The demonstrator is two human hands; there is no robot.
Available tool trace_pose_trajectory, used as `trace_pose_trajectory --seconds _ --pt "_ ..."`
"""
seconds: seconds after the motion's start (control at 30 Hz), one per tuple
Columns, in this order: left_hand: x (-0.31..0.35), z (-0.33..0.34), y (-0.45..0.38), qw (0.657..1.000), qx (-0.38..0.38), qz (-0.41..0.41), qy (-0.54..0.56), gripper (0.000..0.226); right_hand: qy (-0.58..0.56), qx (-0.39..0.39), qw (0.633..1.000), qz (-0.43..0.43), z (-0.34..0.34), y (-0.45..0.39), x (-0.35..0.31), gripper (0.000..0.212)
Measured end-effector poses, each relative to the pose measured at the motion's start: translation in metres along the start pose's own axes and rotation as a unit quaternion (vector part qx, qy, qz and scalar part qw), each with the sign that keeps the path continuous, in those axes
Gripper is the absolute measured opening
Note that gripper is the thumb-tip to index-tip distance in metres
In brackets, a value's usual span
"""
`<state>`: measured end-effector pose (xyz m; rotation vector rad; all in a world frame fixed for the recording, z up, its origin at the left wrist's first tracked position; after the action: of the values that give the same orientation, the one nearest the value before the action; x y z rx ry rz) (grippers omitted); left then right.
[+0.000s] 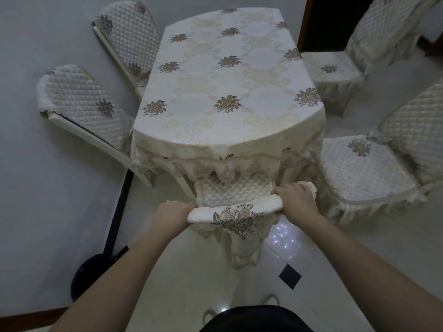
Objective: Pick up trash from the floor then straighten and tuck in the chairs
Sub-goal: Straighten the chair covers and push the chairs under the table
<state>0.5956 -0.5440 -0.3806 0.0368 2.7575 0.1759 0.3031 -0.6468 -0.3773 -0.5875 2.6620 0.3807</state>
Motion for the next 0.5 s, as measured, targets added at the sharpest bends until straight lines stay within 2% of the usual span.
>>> trace_pose_trajectory --seconds 0.3,0.5 --pt "0.004 -0.0112 0.0022 1.0 0.015 -0.009 0.009 0.04 0.009 -0.002 1.0 0.002 -0.0018 0.0019 -0.0011 0.042" --pt "0.0047 -0.0106 0.0033 1.0 -0.003 0.008 -0.002 0.03 0.013 -0.016 1.0 0.009 -0.0007 0.0029 -0.0037 0.047"
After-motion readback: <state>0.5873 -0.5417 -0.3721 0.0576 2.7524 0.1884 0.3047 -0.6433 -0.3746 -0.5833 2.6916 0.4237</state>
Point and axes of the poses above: each hand's wrist, its own y-axis away from the middle knuckle, its own z-axis out of the palm, x = y × z, the point moved 6 cm from there along -y, towards the middle knuckle, and after that the axes turned 15 degrees about -y, right-handed, at the moved point
